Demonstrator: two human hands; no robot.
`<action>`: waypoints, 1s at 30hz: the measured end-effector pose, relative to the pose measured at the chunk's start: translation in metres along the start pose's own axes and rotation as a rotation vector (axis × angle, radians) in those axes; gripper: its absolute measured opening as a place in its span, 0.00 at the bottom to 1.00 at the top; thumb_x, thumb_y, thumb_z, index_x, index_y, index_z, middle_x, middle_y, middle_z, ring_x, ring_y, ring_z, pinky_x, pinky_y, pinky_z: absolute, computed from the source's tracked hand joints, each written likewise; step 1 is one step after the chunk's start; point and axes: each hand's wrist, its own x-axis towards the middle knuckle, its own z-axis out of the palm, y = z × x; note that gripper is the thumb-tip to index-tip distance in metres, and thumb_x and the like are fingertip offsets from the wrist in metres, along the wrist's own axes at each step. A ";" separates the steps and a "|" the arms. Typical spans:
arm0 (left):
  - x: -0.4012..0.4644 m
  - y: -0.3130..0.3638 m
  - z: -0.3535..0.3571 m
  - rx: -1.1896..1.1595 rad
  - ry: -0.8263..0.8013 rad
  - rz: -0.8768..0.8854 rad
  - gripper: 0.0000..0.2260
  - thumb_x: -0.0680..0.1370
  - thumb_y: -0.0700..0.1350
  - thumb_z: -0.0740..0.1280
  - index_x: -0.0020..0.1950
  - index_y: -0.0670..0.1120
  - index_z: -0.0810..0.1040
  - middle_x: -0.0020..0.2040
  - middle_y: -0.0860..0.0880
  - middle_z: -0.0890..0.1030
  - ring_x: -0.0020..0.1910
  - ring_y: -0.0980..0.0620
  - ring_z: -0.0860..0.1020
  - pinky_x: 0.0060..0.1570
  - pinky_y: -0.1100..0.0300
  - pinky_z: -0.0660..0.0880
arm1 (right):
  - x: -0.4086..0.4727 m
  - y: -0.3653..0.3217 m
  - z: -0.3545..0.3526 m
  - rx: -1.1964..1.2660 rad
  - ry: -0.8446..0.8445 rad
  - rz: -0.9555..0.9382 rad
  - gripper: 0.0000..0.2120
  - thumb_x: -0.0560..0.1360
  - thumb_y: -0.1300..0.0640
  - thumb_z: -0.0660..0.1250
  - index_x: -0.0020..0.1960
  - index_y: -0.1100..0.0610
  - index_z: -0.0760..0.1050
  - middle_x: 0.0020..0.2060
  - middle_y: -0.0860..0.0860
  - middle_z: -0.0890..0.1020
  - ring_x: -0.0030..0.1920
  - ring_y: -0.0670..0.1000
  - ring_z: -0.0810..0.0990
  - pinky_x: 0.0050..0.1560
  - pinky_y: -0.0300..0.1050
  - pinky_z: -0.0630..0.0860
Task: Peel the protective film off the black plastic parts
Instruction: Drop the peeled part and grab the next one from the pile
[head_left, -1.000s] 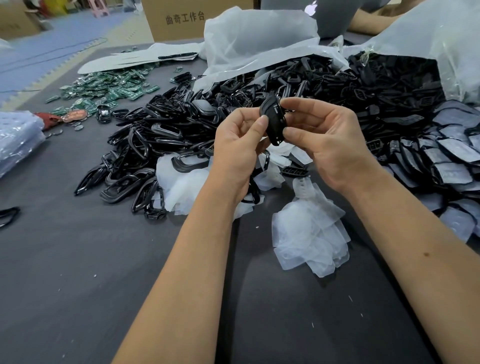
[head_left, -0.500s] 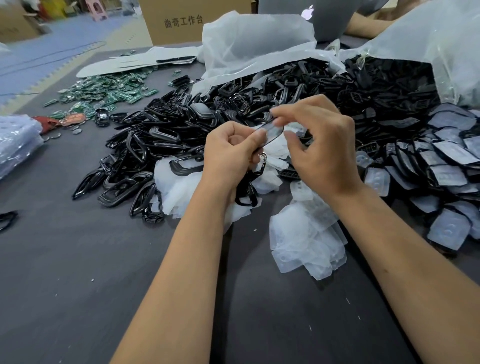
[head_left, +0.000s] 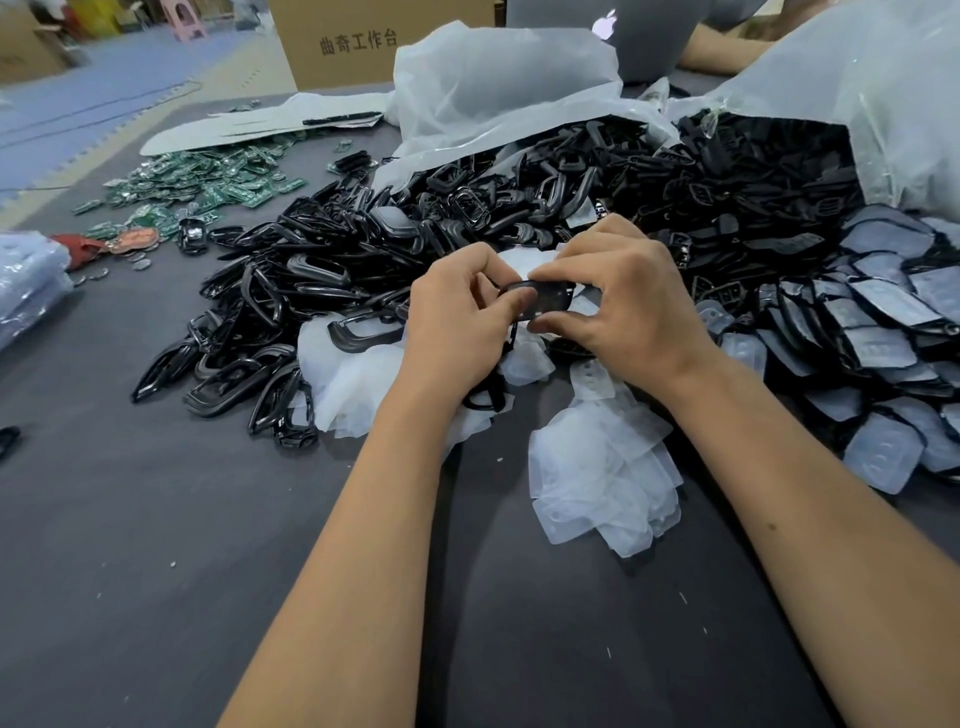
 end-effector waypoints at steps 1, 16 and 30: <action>0.000 0.000 0.001 0.019 0.011 0.006 0.09 0.75 0.41 0.77 0.40 0.48 0.78 0.28 0.53 0.74 0.28 0.56 0.71 0.34 0.56 0.72 | 0.000 0.000 0.000 0.007 -0.001 -0.004 0.21 0.65 0.52 0.84 0.56 0.59 0.87 0.45 0.52 0.85 0.51 0.55 0.77 0.52 0.50 0.76; -0.006 0.030 0.014 0.229 0.103 0.172 0.15 0.72 0.51 0.80 0.40 0.47 0.76 0.29 0.54 0.76 0.29 0.59 0.72 0.32 0.66 0.68 | -0.005 0.003 -0.043 -0.031 -0.051 0.082 0.21 0.67 0.47 0.83 0.57 0.55 0.87 0.45 0.49 0.83 0.52 0.52 0.74 0.52 0.45 0.72; -0.016 0.131 0.164 0.097 -0.204 0.242 0.10 0.81 0.49 0.69 0.56 0.44 0.82 0.50 0.47 0.84 0.52 0.47 0.81 0.55 0.50 0.77 | -0.064 0.072 -0.183 -0.331 -0.062 0.627 0.23 0.66 0.49 0.85 0.59 0.51 0.85 0.48 0.53 0.88 0.50 0.52 0.85 0.61 0.49 0.80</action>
